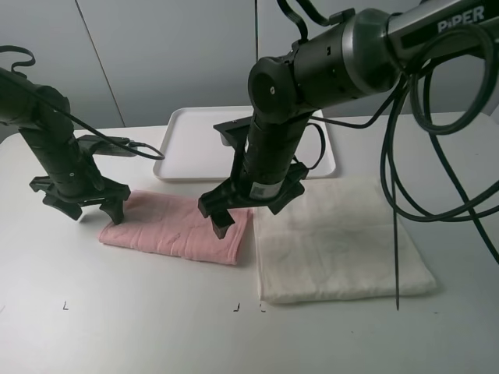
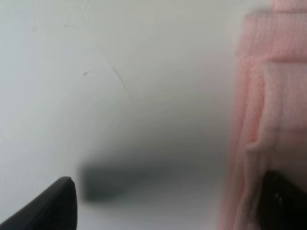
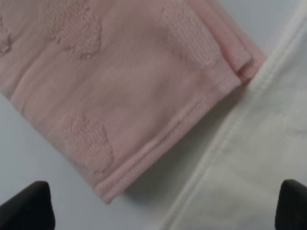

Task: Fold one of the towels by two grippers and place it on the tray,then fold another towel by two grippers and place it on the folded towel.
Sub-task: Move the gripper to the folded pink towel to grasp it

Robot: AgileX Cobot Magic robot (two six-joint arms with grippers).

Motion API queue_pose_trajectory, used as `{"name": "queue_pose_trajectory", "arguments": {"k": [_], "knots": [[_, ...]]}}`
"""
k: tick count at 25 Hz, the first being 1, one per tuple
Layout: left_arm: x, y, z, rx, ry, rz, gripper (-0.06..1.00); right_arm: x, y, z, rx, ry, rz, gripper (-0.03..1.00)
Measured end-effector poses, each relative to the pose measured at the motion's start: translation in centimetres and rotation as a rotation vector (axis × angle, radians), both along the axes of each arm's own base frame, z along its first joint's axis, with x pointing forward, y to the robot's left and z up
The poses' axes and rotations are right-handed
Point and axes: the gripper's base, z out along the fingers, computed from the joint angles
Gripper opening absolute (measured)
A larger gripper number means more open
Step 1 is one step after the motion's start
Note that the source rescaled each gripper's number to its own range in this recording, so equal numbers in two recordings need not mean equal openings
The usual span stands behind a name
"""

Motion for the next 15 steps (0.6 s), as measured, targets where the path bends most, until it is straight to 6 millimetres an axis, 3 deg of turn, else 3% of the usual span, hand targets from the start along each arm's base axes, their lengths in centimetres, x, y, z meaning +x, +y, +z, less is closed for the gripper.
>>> {"name": "queue_pose_trajectory", "arguments": {"k": [15], "knots": [[-0.8, 1.4, 0.5, 0.062, 0.051, -0.011, 0.96, 0.2, 1.8, -3.0, 0.092, 0.114, -0.087, 1.0]]}}
